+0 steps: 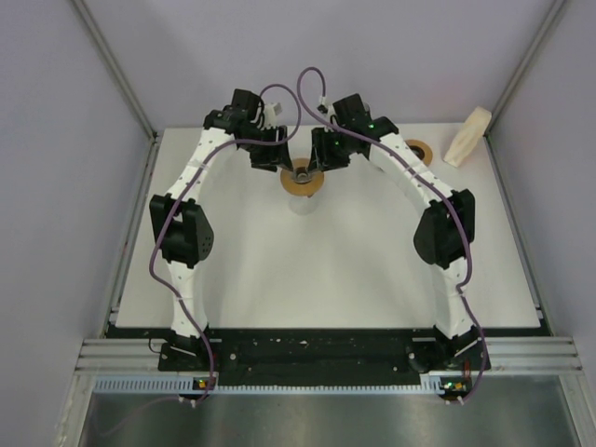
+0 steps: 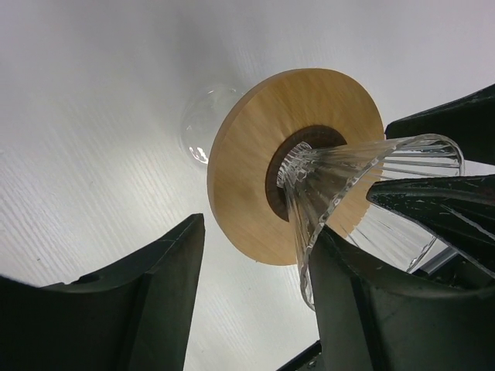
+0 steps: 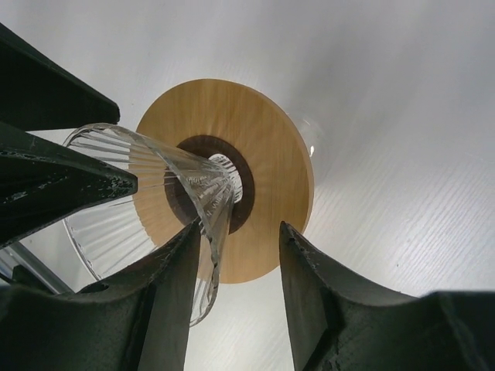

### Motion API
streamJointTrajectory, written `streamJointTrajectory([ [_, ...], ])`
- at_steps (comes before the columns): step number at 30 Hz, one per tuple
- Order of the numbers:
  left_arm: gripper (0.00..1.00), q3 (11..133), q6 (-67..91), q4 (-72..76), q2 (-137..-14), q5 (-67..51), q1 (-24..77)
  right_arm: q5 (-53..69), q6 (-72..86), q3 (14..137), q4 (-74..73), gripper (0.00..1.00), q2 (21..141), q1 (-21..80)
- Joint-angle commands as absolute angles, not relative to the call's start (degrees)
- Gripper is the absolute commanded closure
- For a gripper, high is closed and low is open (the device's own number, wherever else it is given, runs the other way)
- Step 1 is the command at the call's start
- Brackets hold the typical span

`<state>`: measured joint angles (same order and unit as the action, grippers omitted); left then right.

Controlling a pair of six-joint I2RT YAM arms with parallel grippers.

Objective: Place the coffee filter in the dripper

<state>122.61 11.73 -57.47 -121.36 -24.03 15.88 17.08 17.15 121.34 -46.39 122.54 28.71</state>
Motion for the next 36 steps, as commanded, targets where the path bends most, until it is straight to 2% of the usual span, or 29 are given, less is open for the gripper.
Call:
streamJointTrajectory([
  [1,0.39,125.6,10.2,-57.6,-120.1,-25.2,15.5,17.5,14.2,126.7,-46.9,0.55,123.7,28.6],
  [4,0.35,126.2,10.3,-57.3,-119.9,-26.5,15.5,17.6,12.7,129.1,-46.8,0.55,124.1,28.7],
  [11,0.34,127.4,11.5,-56.3,-119.3,-26.7,15.3,16.1,8.3,129.9,-44.6,0.56,124.2,28.8],
  [14,0.43,127.4,12.1,-55.3,-118.8,-25.4,14.9,15.5,6.1,129.3,-43.4,0.61,124.6,28.9],
  [20,0.64,125.3,13.0,-53.8,-119.3,-27.0,15.1,19.1,3.6,128.7,-42.5,0.81,126.3,28.9],
  [24,0.87,124.1,13.2,-53.5,-120.0,-26.3,15.1,20.3,3.3,126.1,-41.6,0.98,125.8,28.9],
  [26,1.00,123.8,13.4,-54.0,-120.4,-25.8,15.1,20.0,3.7,124.9,-41.7,1.00,125.6,28.9],
  [31,1.00,118.6,13.1,-53.6,-120.4,-24.7,15.1,20.1,3.7,120.2,-41.1,1.00,125.5,28.8],
  [36,1.00,111.8,11.9,-52.1,-120.1,-23.7,15.5,21.7,5.2,111.2,-34.6,1.00,122.8,28.9],
])
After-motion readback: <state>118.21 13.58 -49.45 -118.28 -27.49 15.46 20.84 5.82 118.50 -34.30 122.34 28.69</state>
